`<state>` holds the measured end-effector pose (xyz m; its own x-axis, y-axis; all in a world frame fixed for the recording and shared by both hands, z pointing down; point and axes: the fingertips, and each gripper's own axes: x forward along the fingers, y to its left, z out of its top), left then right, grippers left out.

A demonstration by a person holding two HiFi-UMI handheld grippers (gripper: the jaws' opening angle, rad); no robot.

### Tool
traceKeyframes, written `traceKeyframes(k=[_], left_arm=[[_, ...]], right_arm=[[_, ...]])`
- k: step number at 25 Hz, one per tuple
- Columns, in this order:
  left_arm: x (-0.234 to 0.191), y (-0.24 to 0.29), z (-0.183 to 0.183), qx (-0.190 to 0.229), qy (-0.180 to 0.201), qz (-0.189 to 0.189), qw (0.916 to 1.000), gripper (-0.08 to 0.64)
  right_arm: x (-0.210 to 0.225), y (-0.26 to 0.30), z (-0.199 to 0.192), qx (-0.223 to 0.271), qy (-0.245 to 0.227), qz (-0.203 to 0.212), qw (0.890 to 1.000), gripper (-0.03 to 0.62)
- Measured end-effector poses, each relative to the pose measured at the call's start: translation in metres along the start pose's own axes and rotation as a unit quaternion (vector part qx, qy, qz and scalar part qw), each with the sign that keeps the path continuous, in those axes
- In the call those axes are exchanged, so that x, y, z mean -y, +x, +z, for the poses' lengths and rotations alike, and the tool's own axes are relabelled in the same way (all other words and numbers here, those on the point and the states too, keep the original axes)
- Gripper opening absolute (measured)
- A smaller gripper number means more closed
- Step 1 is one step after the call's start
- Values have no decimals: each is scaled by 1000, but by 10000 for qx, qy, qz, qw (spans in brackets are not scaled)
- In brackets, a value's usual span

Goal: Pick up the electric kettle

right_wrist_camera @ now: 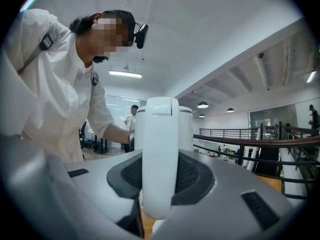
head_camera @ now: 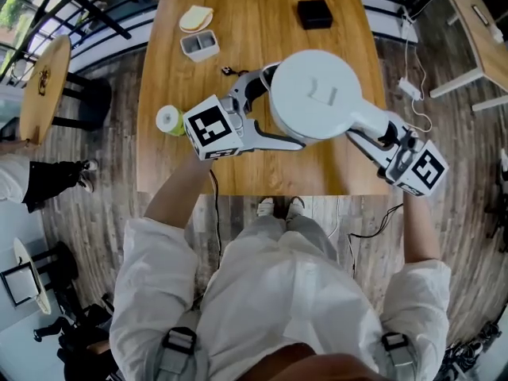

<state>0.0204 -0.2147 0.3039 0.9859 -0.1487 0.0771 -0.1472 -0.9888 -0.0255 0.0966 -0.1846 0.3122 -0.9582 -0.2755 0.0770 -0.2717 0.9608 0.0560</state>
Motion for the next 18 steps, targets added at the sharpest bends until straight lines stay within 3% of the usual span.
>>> traceKeyframes(k=[7,18], left_arm=[[14,-8,27,62,55,137,9999,583],[22,-31,27,30,2,208,9998,583]], right_arm=[[-12,-3,29,-39,-122,122,9998,109],[-27,14,34,-3,-71,231,9997,109]])
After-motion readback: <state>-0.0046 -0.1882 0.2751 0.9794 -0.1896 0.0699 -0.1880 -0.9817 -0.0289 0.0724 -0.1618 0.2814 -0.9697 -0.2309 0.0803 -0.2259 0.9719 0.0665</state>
